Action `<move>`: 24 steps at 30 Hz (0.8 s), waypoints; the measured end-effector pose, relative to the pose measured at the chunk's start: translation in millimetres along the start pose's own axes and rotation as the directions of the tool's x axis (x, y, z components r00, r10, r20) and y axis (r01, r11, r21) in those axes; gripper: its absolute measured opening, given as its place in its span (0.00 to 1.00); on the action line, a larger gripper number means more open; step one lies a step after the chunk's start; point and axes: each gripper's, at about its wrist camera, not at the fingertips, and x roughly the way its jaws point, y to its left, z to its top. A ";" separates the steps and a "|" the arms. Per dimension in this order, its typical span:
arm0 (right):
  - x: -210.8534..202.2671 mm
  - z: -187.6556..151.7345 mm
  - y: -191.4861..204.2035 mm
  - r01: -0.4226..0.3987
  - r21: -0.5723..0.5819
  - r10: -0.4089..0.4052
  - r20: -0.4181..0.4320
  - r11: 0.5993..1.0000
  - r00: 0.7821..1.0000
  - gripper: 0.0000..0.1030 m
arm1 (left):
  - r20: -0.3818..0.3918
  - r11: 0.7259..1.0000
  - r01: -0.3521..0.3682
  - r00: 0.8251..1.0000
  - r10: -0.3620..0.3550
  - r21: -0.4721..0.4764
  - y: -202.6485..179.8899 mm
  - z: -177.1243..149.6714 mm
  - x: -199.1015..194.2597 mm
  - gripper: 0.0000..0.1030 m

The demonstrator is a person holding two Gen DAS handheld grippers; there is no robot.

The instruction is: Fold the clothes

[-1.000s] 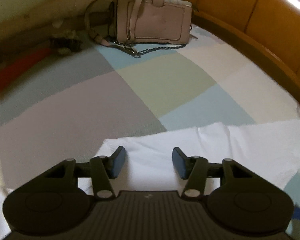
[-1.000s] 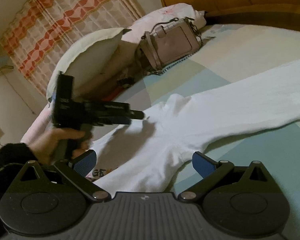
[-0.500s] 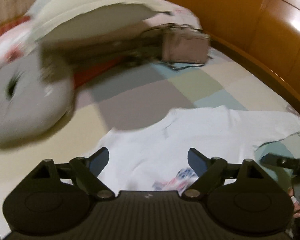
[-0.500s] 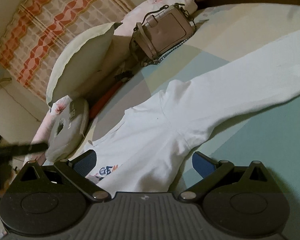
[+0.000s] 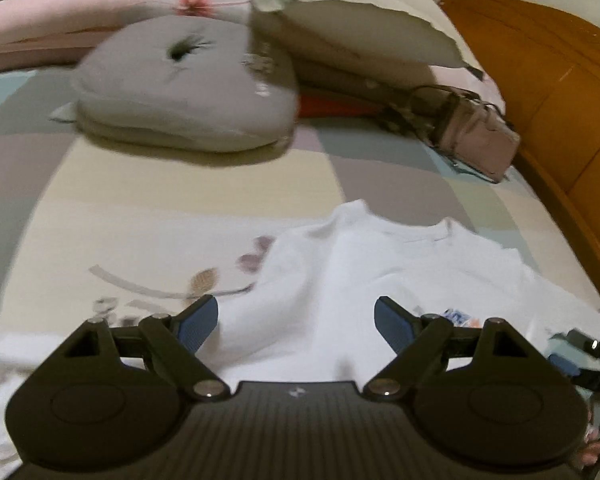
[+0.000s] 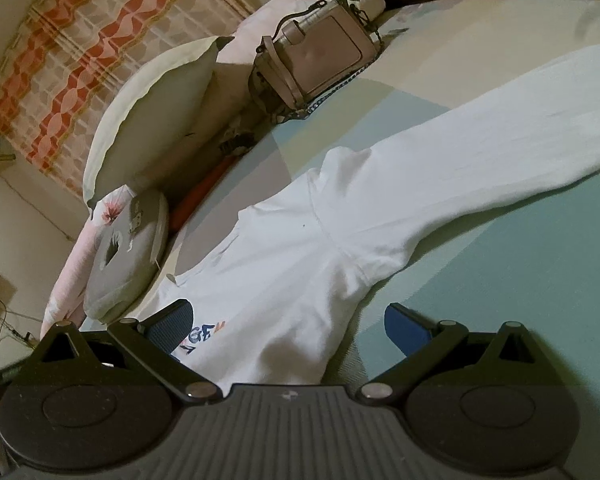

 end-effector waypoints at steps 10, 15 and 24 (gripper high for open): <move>-10.4 -14.5 20.9 -0.003 -0.093 0.004 0.011 0.996 1.000 1.00 | -0.015 0.998 0.014 1.000 -0.015 -0.054 50.5 -79.2 -57.8 0.83; -38.0 -48.1 34.4 -0.080 -0.126 0.080 -0.006 0.989 0.997 1.00 | -0.004 0.995 0.046 0.999 -0.046 -0.092 72.4 -112.0 -53.0 0.83; -86.4 -113.5 87.0 -0.029 -0.349 -0.017 -0.127 0.937 0.992 1.00 | 0.091 0.995 0.068 0.994 -0.061 -0.072 82.7 -118.1 -37.4 0.83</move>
